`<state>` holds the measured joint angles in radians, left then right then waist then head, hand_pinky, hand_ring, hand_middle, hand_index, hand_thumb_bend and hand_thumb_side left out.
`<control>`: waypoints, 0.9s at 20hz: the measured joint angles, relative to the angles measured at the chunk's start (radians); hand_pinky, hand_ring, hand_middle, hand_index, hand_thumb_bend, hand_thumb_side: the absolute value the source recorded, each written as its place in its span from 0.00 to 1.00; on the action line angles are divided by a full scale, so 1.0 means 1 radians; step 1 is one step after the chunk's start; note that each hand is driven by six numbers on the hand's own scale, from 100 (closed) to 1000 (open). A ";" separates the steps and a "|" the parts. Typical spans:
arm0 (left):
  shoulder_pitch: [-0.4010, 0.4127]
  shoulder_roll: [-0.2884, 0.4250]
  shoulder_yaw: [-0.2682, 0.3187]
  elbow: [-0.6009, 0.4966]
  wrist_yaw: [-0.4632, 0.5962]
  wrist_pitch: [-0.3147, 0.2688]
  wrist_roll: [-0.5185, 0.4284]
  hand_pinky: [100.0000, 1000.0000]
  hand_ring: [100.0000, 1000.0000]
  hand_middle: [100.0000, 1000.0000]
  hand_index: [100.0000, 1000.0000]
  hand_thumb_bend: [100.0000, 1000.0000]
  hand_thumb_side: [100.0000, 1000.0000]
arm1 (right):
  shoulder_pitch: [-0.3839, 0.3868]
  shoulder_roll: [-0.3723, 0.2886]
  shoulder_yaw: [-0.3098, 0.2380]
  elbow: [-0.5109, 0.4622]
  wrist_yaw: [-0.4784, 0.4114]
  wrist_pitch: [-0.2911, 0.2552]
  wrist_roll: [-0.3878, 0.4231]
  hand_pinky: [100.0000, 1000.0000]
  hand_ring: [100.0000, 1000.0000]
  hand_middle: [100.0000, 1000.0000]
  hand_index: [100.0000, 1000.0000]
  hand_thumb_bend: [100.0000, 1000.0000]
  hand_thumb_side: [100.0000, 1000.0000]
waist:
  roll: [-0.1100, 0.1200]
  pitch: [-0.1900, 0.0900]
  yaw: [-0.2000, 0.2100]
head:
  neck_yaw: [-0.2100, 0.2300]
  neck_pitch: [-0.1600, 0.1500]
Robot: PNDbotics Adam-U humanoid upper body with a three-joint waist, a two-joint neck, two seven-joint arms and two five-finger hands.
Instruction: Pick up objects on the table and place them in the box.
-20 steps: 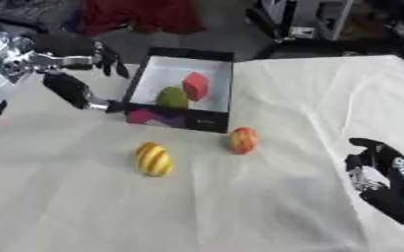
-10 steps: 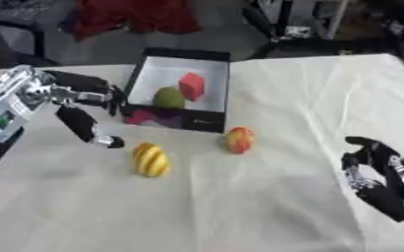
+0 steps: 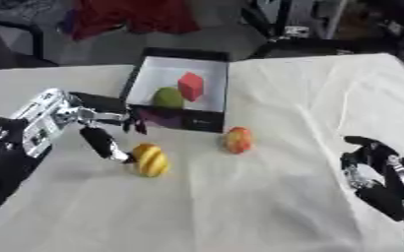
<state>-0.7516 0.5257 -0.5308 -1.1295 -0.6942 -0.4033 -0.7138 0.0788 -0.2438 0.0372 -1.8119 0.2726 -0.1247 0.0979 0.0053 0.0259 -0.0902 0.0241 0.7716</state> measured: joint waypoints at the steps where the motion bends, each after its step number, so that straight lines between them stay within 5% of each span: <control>1: 0.004 -0.004 -0.002 0.007 -0.004 -0.002 0.002 0.69 0.64 0.70 0.82 0.29 0.47 | 0.000 0.000 0.000 0.000 0.000 0.000 0.000 0.73 0.63 0.40 0.79 0.00 0.41 | 0.000 0.000 -0.001 | 0.000 0.000; 6: 0.007 -0.008 -0.004 0.019 -0.005 -0.001 0.001 0.61 0.53 0.57 0.71 0.16 0.29 | -0.001 0.000 0.000 0.000 0.000 0.000 0.000 0.73 0.63 0.40 0.79 0.00 0.41 | 0.000 0.000 -0.001 | -0.001 0.000; 9: 0.020 -0.008 0.000 0.019 -0.010 -0.027 0.027 0.51 0.40 0.41 0.54 0.06 0.17 | -0.003 0.000 0.000 0.000 0.000 0.000 0.000 0.73 0.63 0.40 0.79 0.00 0.41 | 0.000 0.000 -0.001 | -0.004 0.000; 13: 0.030 -0.005 0.013 0.008 -0.014 -0.073 0.077 0.49 0.36 0.35 0.48 0.04 0.20 | -0.003 0.000 0.000 0.000 0.000 0.000 0.000 0.73 0.63 0.40 0.79 0.00 0.41 | 0.000 0.000 -0.001 | -0.005 0.000; 18: -0.015 0.048 0.047 -0.078 0.054 -0.048 0.088 0.51 0.37 0.36 0.49 0.05 0.20 | -0.003 0.000 0.000 0.000 0.000 0.001 -0.001 0.73 0.63 0.40 0.79 0.00 0.41 | 0.000 0.000 0.001 | -0.008 0.000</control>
<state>-0.7664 0.5740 -0.4838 -1.2074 -0.6398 -0.4517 -0.6254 0.0761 -0.2438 0.0370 -1.8119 0.2726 -0.1235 0.0967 0.0053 0.0259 -0.0891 0.0164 0.7716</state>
